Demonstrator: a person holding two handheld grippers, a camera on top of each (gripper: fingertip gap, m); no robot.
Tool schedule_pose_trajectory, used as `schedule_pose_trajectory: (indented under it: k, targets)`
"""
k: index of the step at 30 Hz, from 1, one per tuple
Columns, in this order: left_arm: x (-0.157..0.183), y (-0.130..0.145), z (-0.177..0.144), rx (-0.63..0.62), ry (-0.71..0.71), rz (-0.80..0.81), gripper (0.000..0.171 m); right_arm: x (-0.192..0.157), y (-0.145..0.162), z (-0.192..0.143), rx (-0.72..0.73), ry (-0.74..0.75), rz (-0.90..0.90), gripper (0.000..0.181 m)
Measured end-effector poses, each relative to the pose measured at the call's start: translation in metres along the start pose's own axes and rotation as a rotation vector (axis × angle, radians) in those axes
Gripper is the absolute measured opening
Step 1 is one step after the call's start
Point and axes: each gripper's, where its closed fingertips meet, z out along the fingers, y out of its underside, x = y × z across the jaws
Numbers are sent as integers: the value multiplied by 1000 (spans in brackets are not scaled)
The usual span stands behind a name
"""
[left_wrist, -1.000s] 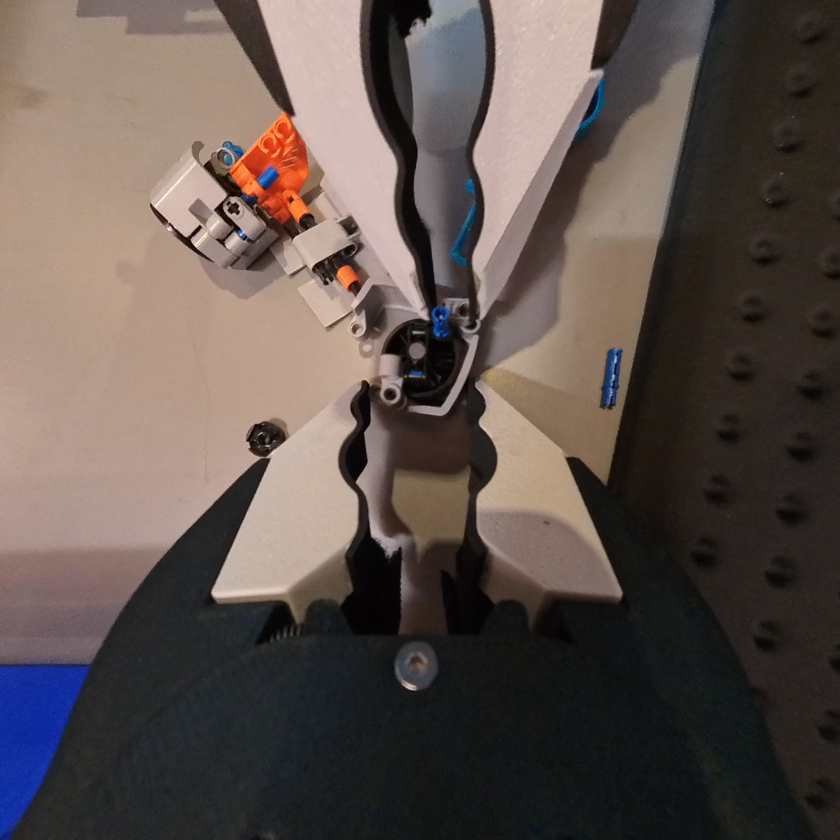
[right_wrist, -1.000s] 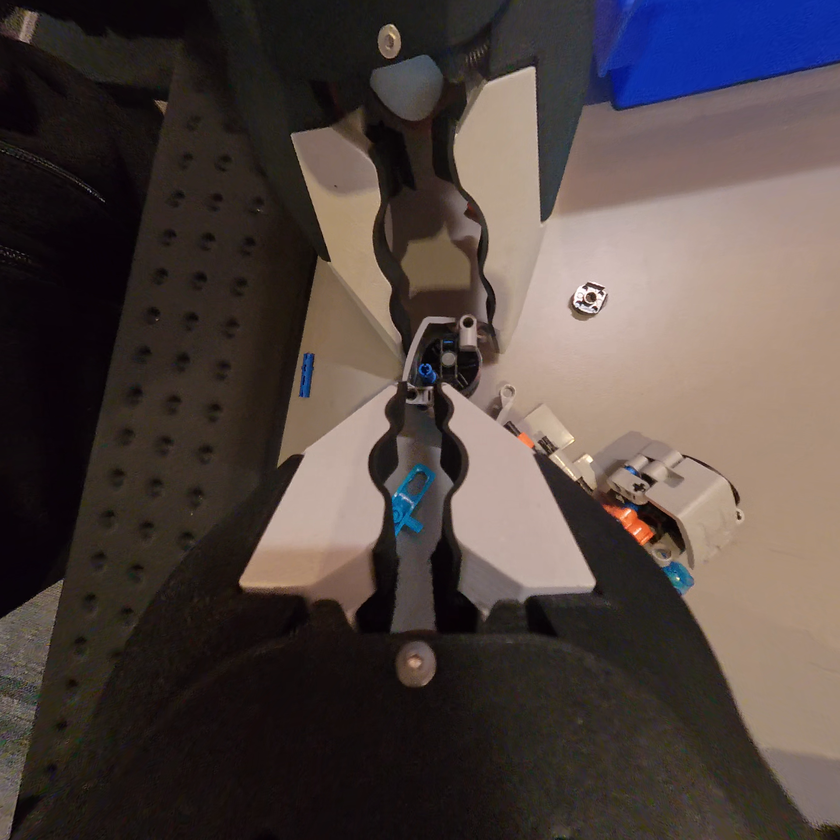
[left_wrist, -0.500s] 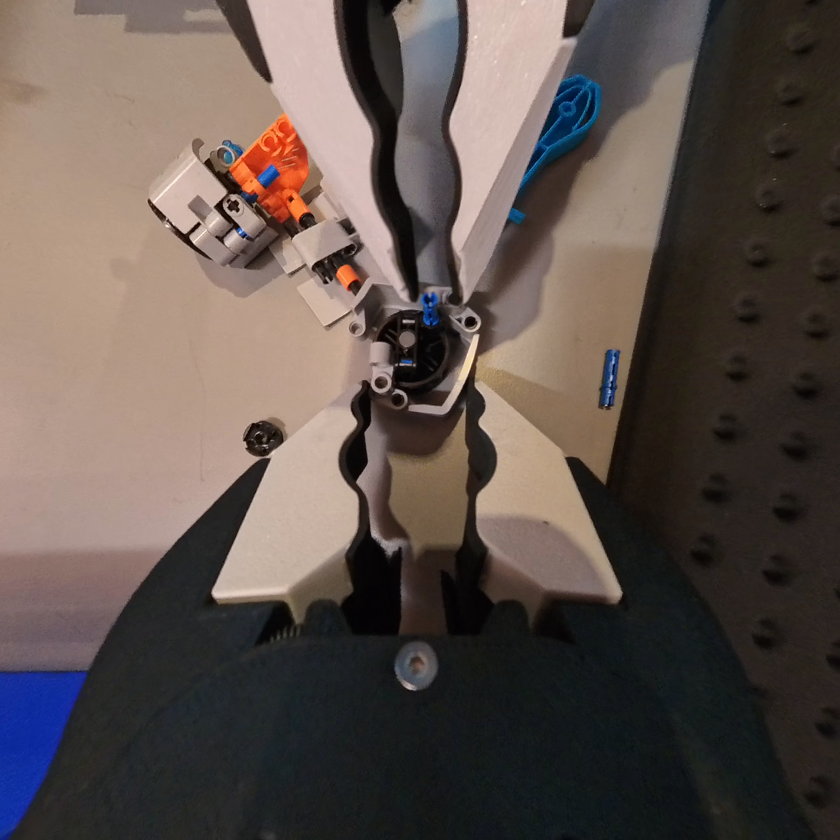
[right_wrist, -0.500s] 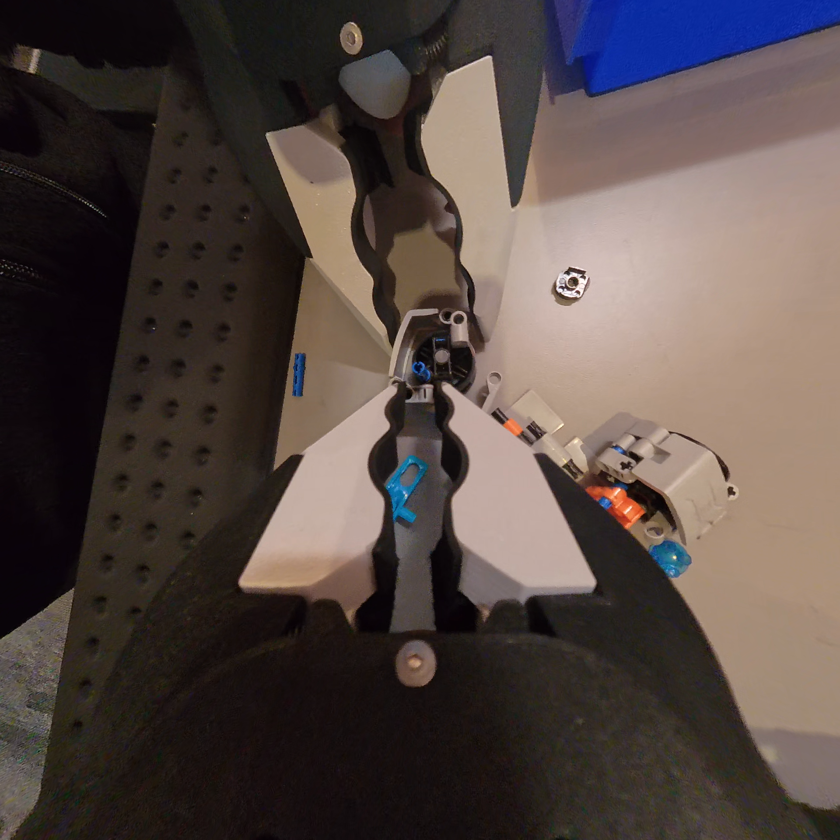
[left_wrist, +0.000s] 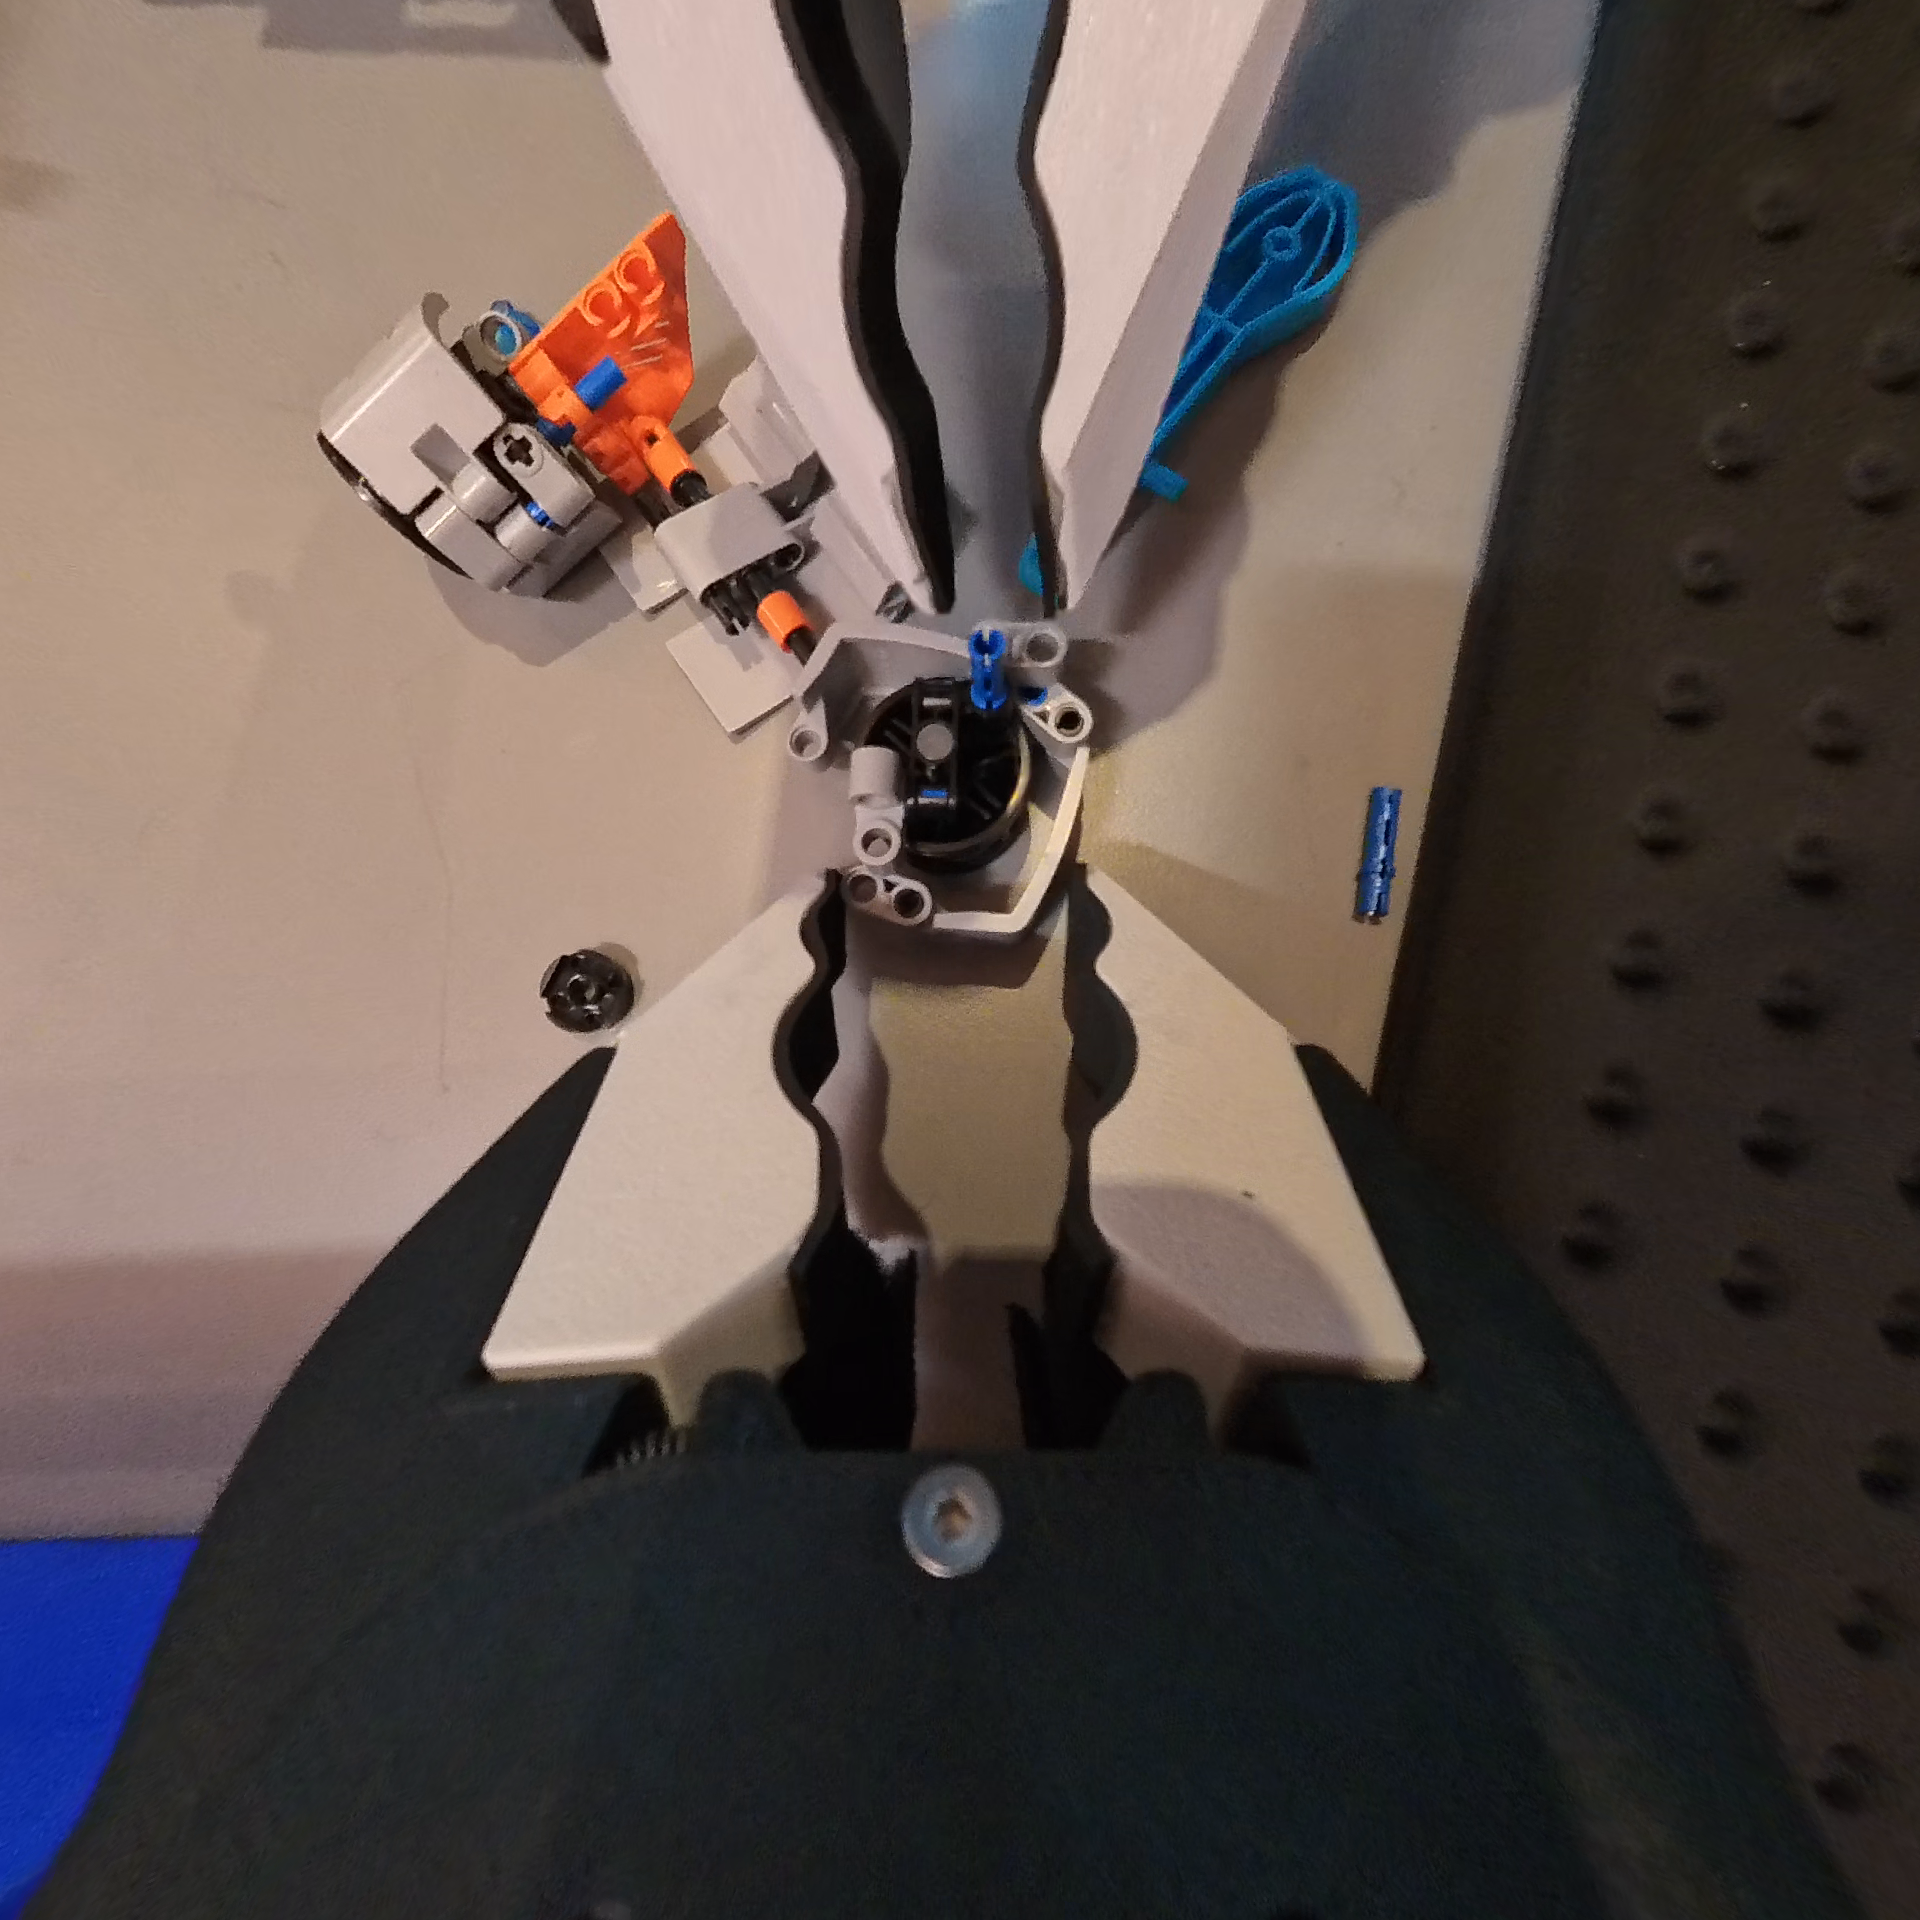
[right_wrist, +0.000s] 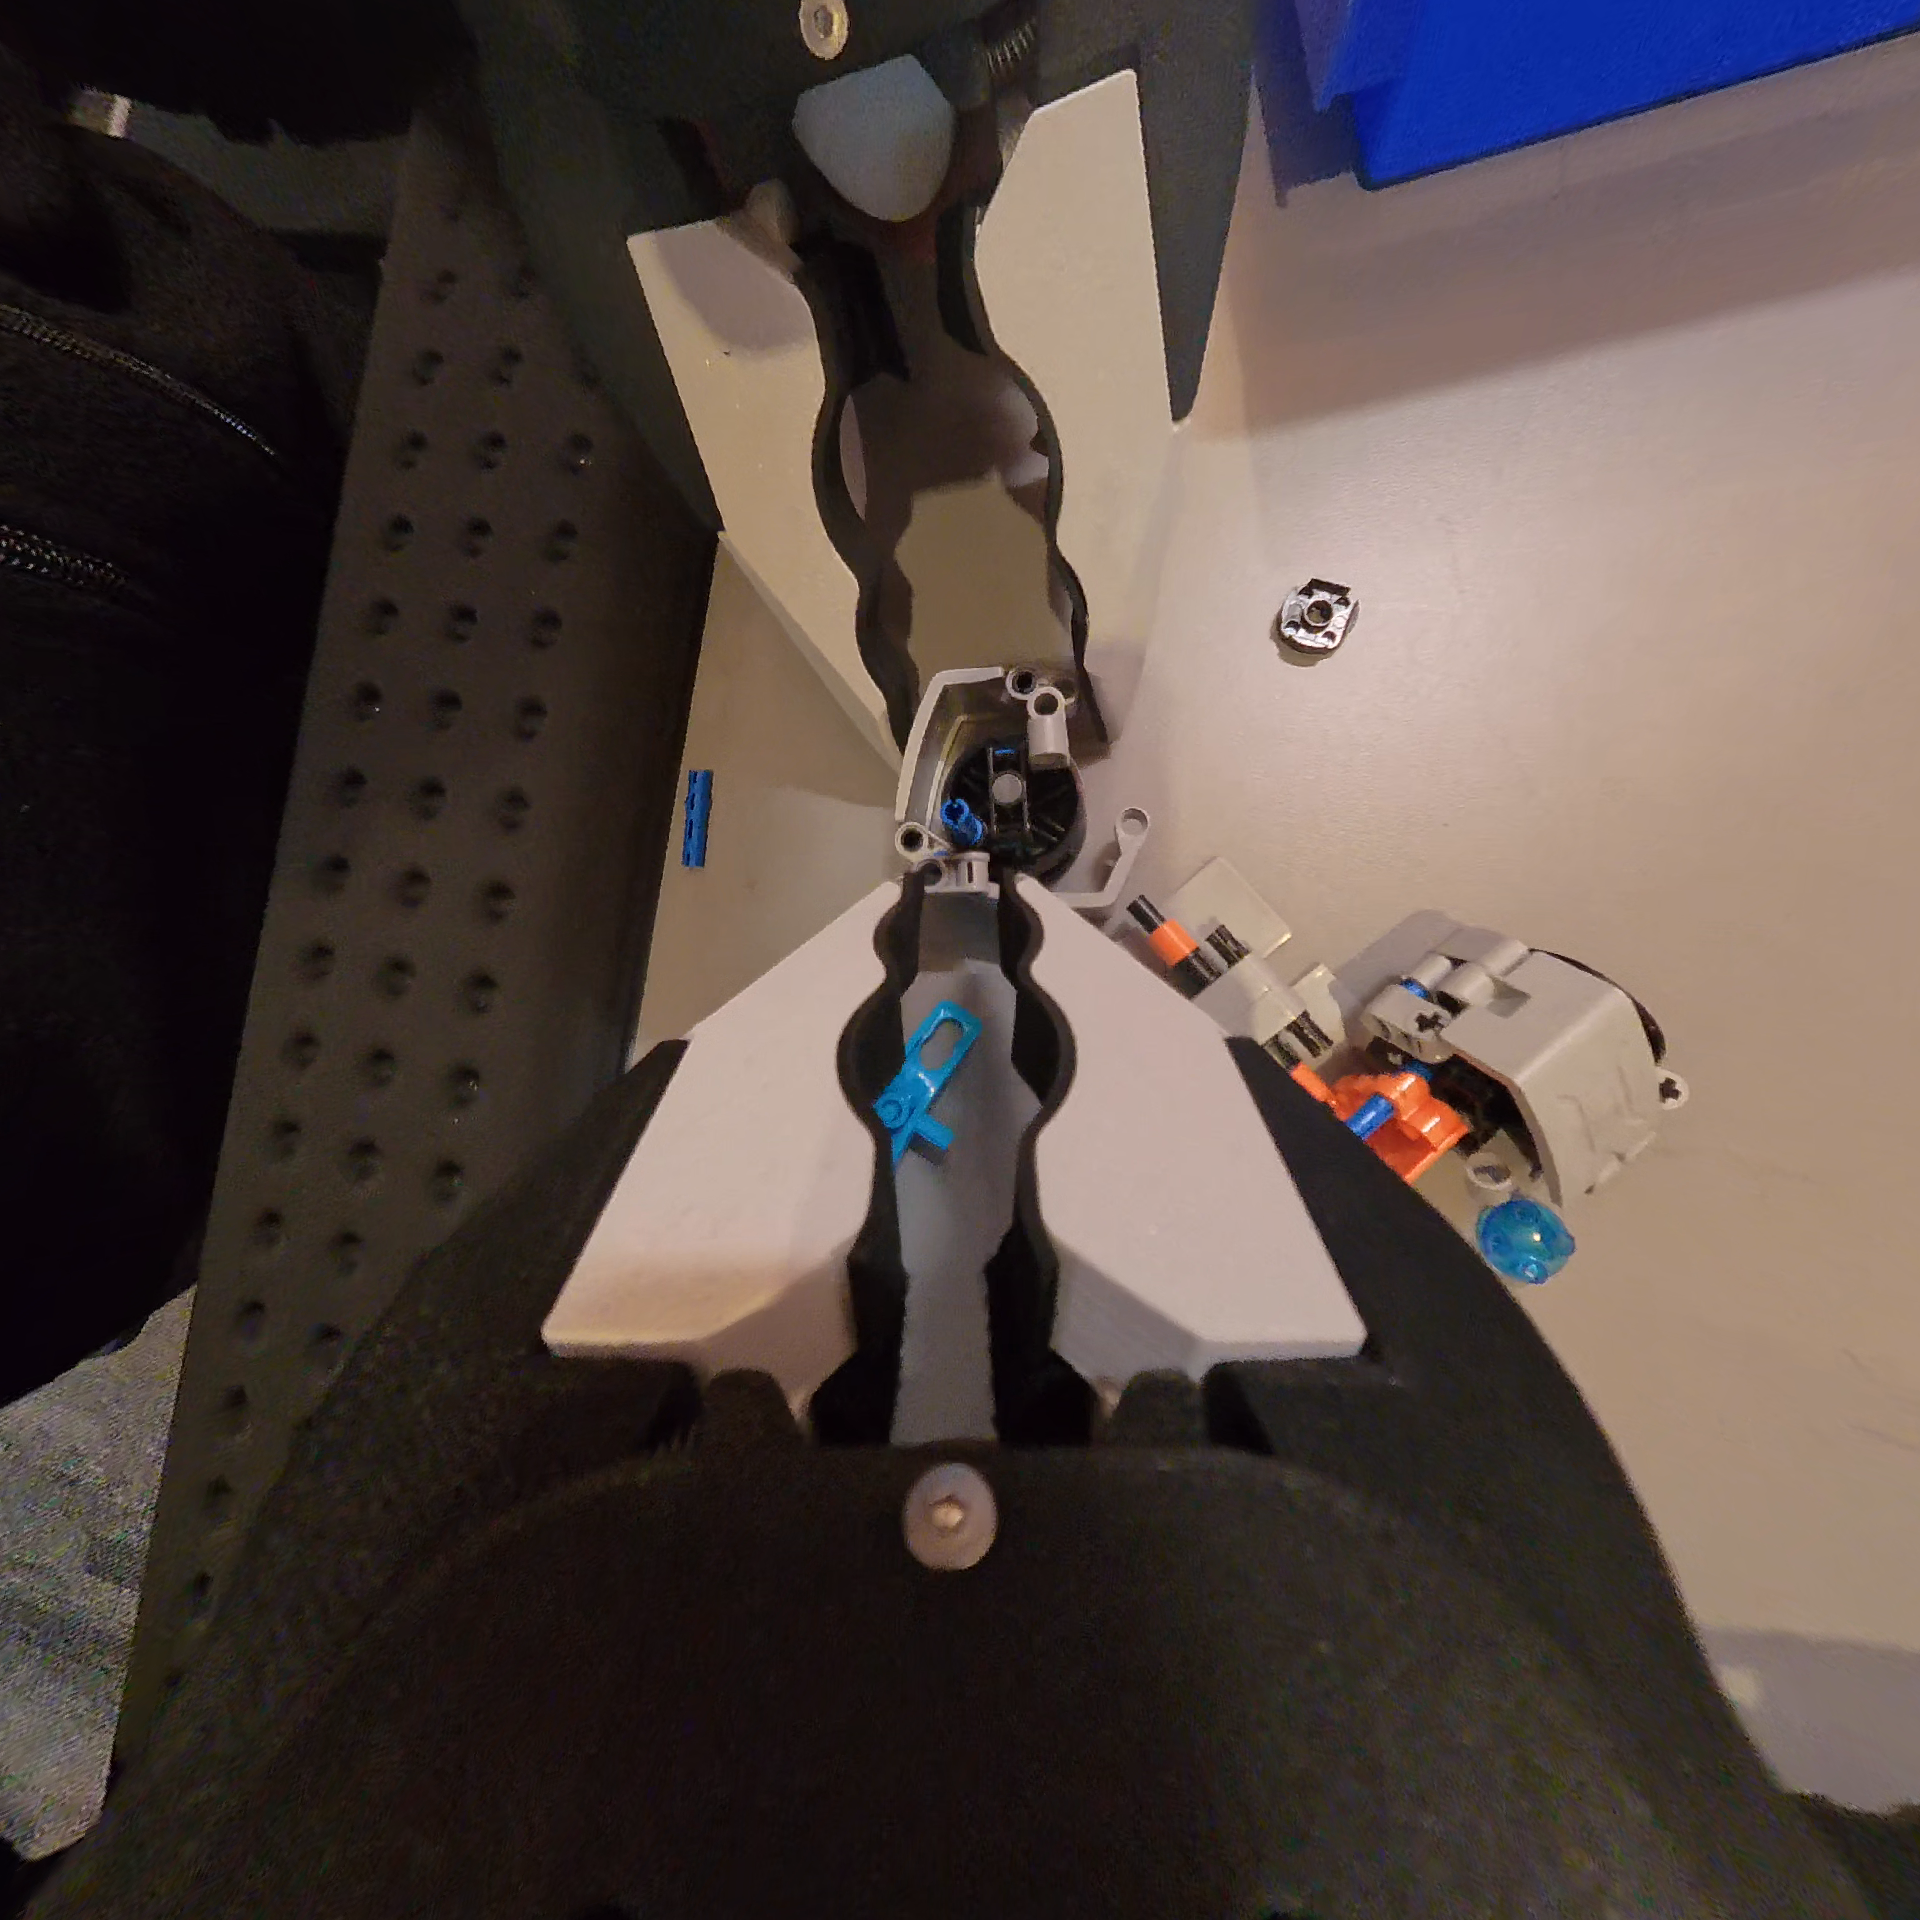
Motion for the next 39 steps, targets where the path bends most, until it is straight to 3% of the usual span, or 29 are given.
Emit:
schedule_pose_trajectory:
  k: [39]
  targets:
    - [1,2,-1,15,26,-22,35,5,3,4,4,2,-6,12]
